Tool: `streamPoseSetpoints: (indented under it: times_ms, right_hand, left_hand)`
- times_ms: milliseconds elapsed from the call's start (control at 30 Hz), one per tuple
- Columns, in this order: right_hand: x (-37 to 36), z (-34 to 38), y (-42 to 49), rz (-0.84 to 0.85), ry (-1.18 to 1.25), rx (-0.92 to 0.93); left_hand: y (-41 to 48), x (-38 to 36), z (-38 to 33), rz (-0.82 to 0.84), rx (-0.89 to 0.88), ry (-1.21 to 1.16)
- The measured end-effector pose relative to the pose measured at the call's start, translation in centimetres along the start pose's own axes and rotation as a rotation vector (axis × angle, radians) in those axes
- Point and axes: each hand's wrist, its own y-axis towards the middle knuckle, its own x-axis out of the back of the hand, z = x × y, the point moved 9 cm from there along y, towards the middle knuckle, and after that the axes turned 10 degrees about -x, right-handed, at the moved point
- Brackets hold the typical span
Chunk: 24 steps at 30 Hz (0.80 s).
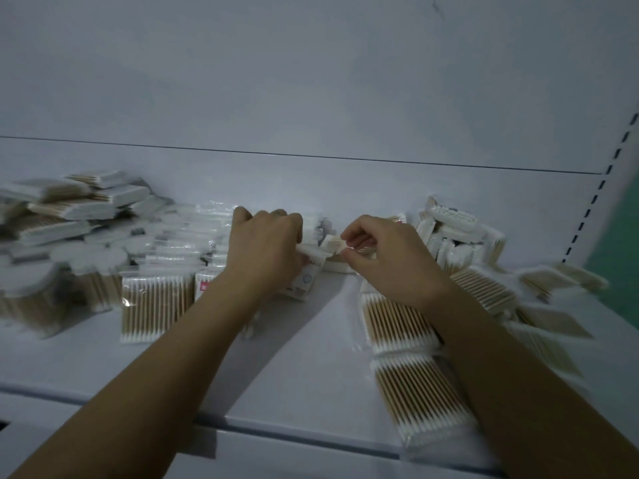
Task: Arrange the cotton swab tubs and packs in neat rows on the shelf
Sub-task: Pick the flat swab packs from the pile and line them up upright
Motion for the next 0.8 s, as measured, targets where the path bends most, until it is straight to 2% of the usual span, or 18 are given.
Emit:
streamPoseSetpoints:
  times_ms: [133,300,400,533,667,800]
  right_hand:
    - [-1.0,0.2,-0.2,0.067,-0.111,0.019]
    - [0.5,-0.7,0.1,0.131,-0.126,-0.026]
    - [1.2,-1.1,-0.6,0.246,-0.150,-0.067]
    - [0.6,-1.5,-1.6,0.443,-0.281,-0.088]
    - [0.3,-1.8,-1.5,0.465,-0.347,-0.064]
    - [-1.1,-2.2,-1.9,0.575,-0.461,-0.041]
  left_hand:
    - [0.7,-0.9,0.5,0.102,-0.019,0.175]
    - [0.7,-1.7,0.6,0.184,-0.040,0.039]
    - [0.7,-2.0,0.3,0.242,-0.091,0.105]
    - [1.3,-1.9,0.4,0.185,-0.094,0.128]
    - [1.7,-1.9,0.0,0.189,-0.088,0.168]
    - [1.4,-0.8,-0.9,0.174,-0.099,0.234]
